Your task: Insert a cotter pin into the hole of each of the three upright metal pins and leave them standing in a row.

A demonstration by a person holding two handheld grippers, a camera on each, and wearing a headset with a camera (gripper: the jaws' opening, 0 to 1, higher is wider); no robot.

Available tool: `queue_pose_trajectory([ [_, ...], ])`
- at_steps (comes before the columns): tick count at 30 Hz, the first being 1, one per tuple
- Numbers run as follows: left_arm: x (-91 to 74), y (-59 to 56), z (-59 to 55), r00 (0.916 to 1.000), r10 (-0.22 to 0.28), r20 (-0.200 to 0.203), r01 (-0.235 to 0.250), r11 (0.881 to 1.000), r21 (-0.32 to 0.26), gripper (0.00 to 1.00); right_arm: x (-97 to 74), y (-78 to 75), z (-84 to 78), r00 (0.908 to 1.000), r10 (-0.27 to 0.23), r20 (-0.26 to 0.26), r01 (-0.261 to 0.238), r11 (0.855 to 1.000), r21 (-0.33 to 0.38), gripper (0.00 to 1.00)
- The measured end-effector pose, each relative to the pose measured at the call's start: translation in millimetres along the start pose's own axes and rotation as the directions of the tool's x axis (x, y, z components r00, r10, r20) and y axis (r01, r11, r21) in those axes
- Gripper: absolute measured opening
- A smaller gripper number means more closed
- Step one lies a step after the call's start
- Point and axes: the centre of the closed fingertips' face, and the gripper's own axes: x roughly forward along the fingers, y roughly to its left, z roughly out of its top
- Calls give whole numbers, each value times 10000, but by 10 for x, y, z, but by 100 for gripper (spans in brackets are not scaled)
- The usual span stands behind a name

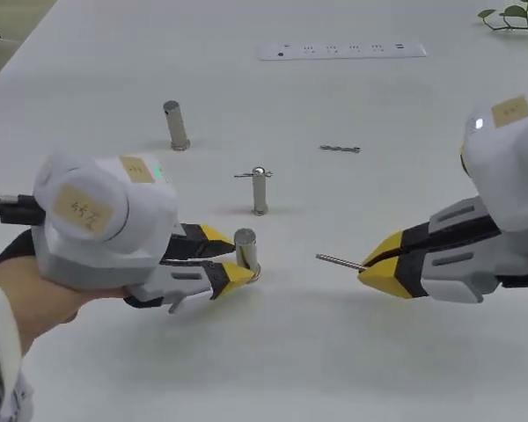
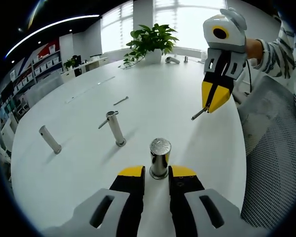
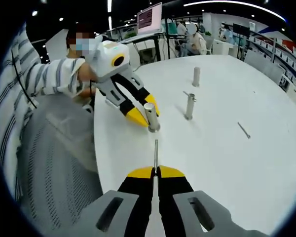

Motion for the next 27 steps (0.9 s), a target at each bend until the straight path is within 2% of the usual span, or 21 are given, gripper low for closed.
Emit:
queue_pose_trajectory([
  [10, 47, -37, 17, 10000, -33, 83, 32, 9999, 95, 12, 29, 7, 22, 10000, 68, 26, -68, 9998, -165, 3],
  [18, 67, -16, 7, 9999, 128, 115, -126, 9998, -128, 11, 73, 38, 92, 9997, 200, 110, -195, 9989, -419, 3],
  [27, 79, -7, 11, 9958, 874, 281, -855, 9944, -625, 11, 143, 17, 224, 9995, 276, 134, -260, 9941, -1051, 3],
])
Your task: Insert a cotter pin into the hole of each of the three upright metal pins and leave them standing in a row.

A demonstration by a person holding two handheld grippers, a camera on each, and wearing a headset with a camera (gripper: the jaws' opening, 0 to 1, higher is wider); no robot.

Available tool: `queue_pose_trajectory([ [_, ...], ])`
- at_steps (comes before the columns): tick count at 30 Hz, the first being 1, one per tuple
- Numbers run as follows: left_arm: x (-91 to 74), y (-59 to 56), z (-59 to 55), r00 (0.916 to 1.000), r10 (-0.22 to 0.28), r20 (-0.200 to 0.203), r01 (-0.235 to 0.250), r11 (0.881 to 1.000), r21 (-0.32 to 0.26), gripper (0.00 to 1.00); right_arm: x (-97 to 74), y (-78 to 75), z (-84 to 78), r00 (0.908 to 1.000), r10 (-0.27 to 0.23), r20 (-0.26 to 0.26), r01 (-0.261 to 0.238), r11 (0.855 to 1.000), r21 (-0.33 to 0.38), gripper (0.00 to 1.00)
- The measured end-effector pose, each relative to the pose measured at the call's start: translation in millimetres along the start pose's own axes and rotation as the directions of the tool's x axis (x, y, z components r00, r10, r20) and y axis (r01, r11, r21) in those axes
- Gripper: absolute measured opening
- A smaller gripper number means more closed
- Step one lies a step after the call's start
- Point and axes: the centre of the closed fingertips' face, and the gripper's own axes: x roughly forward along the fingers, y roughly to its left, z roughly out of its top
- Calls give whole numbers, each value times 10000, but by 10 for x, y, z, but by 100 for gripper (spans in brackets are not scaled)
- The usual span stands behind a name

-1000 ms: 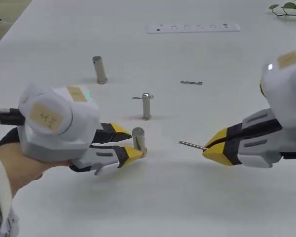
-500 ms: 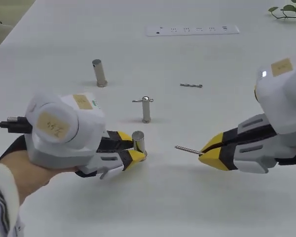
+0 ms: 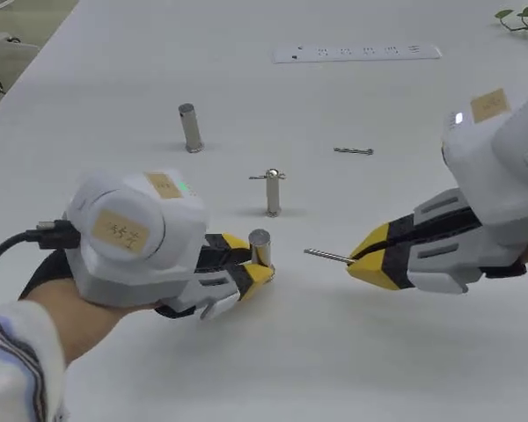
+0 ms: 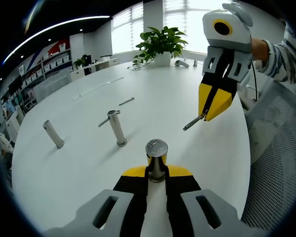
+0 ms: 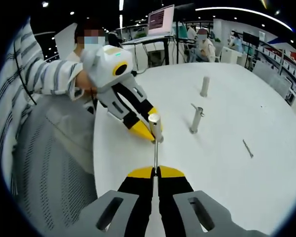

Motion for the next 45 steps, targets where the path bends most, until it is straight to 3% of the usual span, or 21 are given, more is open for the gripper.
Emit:
queue_pose_trajectory([
  [8, 7, -4, 5, 9988, 490, -4, -490, 9988, -95, 11, 67, -32, 112, 9999, 122, -34, -124, 9975, -703, 3],
  [12, 2, 8, -1, 9982, 606, 23, -604, 9971, -458, 11, 104, -44, 141, 9997, 203, -118, -212, 9961, -855, 3],
  [22, -2, 11, 3, 9983, 590, -24, -591, 9970, -503, 11, 178, -20, 219, 9989, 369, -281, -400, 9921, -1191, 3],
  [45, -7, 10, 6, 9982, 598, 7, -596, 9959, -678, 11, 277, -27, 234, 9940, 608, -912, -753, 9833, -1657, 3],
])
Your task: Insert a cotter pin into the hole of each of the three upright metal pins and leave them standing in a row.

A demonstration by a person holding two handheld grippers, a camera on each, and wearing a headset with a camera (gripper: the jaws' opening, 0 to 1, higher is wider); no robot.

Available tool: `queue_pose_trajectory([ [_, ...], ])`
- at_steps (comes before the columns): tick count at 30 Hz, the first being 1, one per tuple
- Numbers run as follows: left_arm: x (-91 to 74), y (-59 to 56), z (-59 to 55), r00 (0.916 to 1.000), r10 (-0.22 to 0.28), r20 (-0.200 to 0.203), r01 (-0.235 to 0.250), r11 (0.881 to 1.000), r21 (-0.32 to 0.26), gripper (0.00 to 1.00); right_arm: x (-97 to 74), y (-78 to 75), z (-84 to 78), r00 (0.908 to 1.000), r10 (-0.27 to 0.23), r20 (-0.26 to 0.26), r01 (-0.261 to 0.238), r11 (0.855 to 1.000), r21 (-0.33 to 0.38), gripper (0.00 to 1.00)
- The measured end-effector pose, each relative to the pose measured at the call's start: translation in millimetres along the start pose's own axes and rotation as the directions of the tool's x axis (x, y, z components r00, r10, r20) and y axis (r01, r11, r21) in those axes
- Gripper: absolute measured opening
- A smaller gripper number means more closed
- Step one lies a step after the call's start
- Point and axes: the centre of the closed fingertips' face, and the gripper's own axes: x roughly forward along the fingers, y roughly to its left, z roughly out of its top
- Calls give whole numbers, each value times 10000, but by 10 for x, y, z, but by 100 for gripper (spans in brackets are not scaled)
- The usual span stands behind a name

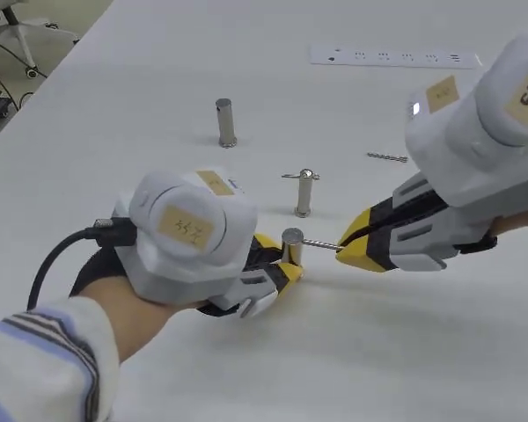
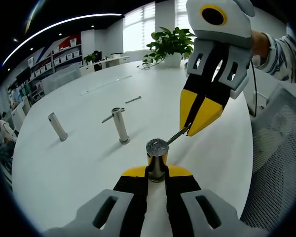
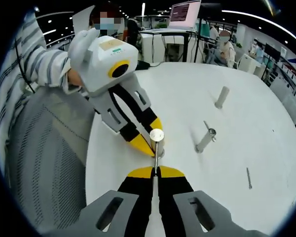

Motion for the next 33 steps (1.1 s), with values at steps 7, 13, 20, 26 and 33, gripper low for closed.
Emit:
queue_pose_trajectory([
  [7, 2, -10, -3, 10000, 13, -24, -13, 10000, -41, 11, 46, -13, 15, 10000, -8, 48, 7, 10000, 99, 3],
  [13, 12, -32, -2, 10000, -42, -15, 42, 10000, -45, 11, 107, -24, 76, 9999, -5, 172, -2, 9994, 356, 4],
  [20, 20, -36, -4, 10000, -61, 1, 61, 9999, -85, 11, 152, -26, 129, 9996, -2, 295, -3, 9998, 176, 4],
  [26, 28, -41, -4, 9999, -88, 55, 89, 9999, -128, 11, 138, -12, 157, 9985, -13, 554, 50, 9978, -666, 7],
  [33, 31, -45, -3, 9999, -108, 81, 109, 9998, -141, 11, 59, -9, 106, 9982, -59, 598, 88, 9988, -487, 10],
])
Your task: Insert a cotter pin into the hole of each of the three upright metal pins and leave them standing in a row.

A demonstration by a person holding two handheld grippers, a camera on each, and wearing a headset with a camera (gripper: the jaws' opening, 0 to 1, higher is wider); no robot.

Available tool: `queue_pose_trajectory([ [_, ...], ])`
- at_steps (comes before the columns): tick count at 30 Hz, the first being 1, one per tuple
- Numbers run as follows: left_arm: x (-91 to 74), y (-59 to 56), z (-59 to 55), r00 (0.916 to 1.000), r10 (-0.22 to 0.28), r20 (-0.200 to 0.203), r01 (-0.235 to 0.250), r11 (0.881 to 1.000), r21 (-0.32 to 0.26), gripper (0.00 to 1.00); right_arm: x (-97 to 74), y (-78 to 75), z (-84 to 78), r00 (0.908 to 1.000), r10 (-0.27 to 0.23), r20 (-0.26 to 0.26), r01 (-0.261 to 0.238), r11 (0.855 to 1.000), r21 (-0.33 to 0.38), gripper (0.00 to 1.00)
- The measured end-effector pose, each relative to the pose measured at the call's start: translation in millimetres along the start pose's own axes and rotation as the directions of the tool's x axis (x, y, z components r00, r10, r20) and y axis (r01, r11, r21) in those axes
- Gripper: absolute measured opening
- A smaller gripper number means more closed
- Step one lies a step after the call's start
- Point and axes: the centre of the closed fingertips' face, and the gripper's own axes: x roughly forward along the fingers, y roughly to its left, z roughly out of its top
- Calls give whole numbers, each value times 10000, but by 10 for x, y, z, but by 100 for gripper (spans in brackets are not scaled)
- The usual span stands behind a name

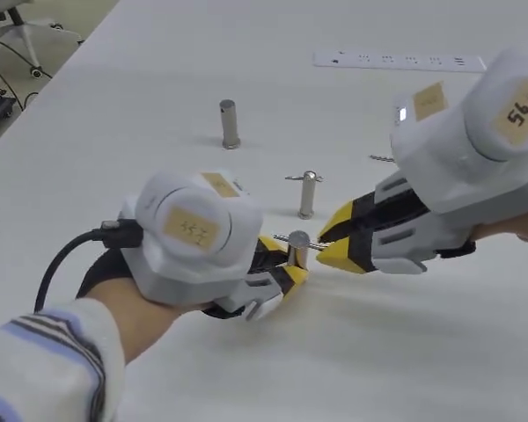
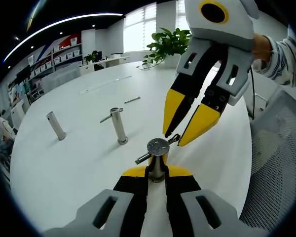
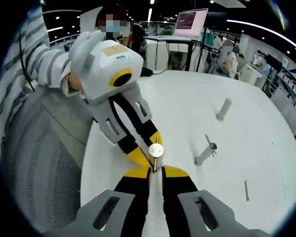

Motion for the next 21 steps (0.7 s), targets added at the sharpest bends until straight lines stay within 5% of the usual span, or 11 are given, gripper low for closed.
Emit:
queue_pose_trajectory([
  [21, 2, 10, -18, 10000, -75, 5, 75, 9999, -139, 11, 23, 11, 46, 9988, -144, 472, 103, 9963, 853, 5],
])
